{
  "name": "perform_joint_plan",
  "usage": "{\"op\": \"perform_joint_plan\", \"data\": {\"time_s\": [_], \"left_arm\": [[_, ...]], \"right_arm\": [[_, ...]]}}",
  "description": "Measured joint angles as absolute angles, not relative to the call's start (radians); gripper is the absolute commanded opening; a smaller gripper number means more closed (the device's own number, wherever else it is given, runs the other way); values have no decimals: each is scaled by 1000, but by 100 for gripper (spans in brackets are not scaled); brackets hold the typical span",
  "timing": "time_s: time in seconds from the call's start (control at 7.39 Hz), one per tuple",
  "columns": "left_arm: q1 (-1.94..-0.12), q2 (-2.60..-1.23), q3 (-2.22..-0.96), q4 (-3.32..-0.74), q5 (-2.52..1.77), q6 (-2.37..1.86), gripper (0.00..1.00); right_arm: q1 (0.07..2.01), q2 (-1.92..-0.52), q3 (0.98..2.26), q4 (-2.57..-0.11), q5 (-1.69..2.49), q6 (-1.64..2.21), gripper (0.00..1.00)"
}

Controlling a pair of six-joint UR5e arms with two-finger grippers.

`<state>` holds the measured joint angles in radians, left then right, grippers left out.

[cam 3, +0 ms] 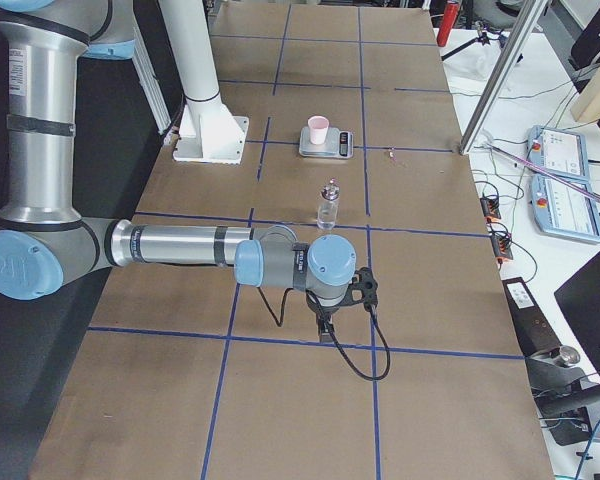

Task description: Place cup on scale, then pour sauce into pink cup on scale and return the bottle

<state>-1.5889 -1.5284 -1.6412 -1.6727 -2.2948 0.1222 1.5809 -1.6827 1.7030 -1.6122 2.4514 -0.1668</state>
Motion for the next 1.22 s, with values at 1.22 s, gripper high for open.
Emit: {"op": "perform_joint_plan", "data": {"time_s": [1.22], "left_arm": [[-1589,-1528,-1652,-1677,-2296,-52,100]], "right_arm": [[1640,-1697,1703,-1609,2411,-92,100]]}}
